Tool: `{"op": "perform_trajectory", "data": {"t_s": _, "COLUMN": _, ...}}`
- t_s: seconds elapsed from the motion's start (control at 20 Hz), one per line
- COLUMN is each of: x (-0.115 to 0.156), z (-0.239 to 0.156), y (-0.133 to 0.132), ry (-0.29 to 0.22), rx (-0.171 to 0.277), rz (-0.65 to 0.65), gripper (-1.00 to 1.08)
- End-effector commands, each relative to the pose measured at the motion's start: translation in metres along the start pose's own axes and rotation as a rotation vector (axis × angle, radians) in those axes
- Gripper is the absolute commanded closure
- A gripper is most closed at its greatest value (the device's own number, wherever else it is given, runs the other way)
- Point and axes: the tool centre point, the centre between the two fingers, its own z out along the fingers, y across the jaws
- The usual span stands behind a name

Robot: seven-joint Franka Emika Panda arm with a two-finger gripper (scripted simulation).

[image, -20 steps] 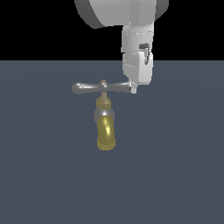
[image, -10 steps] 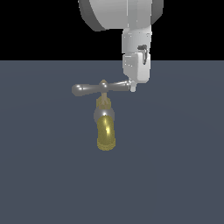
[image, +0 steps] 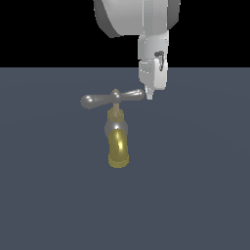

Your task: Turn on the faucet by rotating a designated handle.

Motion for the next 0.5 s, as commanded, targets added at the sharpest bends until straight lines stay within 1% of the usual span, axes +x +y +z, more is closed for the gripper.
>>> {"op": "perform_trajectory", "data": {"t_s": 0.0, "x": 0.0, "z": 0.0, "y": 0.0, "ry": 0.0, "rx": 0.0, "rz": 0.0, "gripper": 1.08}}
{"op": "perform_trajectory", "data": {"t_s": 0.45, "x": 0.024, "z": -0.001, "y": 0.03, "ry": 0.0, "rx": -0.003, "rz": -0.005, "gripper": 1.08}}
